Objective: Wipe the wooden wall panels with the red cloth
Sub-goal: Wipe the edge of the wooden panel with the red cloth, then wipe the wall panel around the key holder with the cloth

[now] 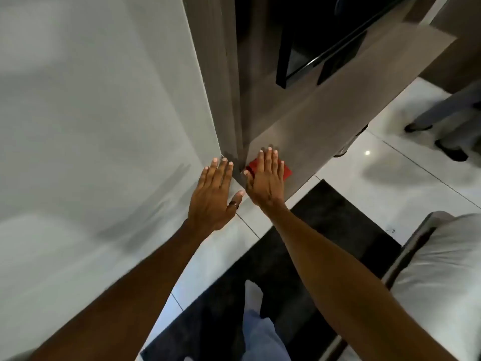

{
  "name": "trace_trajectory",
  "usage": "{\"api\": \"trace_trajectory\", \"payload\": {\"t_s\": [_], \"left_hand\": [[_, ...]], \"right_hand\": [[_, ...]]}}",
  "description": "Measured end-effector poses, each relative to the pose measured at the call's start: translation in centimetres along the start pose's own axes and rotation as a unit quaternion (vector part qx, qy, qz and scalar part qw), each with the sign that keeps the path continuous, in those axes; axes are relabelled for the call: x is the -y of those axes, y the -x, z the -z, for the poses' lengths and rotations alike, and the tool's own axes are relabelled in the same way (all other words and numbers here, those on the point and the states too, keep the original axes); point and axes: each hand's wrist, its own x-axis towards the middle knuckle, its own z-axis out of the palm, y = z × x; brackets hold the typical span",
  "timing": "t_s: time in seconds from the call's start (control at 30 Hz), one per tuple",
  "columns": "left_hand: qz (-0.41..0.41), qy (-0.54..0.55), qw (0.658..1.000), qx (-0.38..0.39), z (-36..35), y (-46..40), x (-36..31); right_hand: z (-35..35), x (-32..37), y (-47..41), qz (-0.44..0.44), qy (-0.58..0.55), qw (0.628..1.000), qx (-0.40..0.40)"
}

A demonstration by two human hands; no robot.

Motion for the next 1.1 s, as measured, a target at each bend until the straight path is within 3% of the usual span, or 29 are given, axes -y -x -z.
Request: {"api": "trace_trajectory", "payload": {"t_s": [0.13, 0.33, 0.43, 0.53, 0.6, 0.7, 0.77, 0.83, 0.97, 1.1], "left_hand": [[0.024, -0.017, 0.999, 0.017, 0.2, -0.5, 0.0], [0.028, -0.023, 0.998, 0.049, 0.1, 2.4, 1.0], [0.03, -0.025, 0.998, 0.051, 0.8, 4.6, 1.9], [0.041, -0.026, 0.997, 0.056, 2.7, 7.0, 3.1], [0.021, -0.046, 0.998, 0.03, 4.4, 9.4, 5.1], [-0.001, -0.077, 0.997, -0.015, 7.3, 13.6, 8.6], [-0.001, -0.096, 0.994, -0.056, 9.8, 17.0, 11.3], [-0.018, -0.103, 0.99, -0.091, 11.8, 18.5, 12.2], [-0.007, -0.14, 0.968, -0.209, 18.7, 24.9, 16.2], [0.038, -0.16, 0.934, -0.319, 25.0, 32.9, 21.1]], "right_hand": [[-1.5, -1.0, -1.4, -0.051, 0.07, 0.995, 0.039], [-2.4, -1.3, 0.6, -0.019, 0.133, 0.989, 0.056], [-2.5, 0.2, 3.0, -0.029, 0.096, 0.994, 0.046], [-1.6, 2.2, 5.7, -0.07, -0.055, 0.996, 0.017], [-1.2, 4.7, 7.8, -0.142, -0.238, 0.961, 0.013], [-1.0, 10.3, 11.8, -0.24, -0.479, 0.844, 0.039], [-0.9, 15.7, 14.5, -0.249, -0.562, 0.787, 0.052], [0.0, 19.1, 16.2, -0.203, -0.6, 0.773, 0.036], [2.2, 30.5, 21.5, 0.045, -0.607, 0.792, -0.052], [1.8, 40.4, 25.2, 0.282, -0.454, 0.815, -0.223]]}}
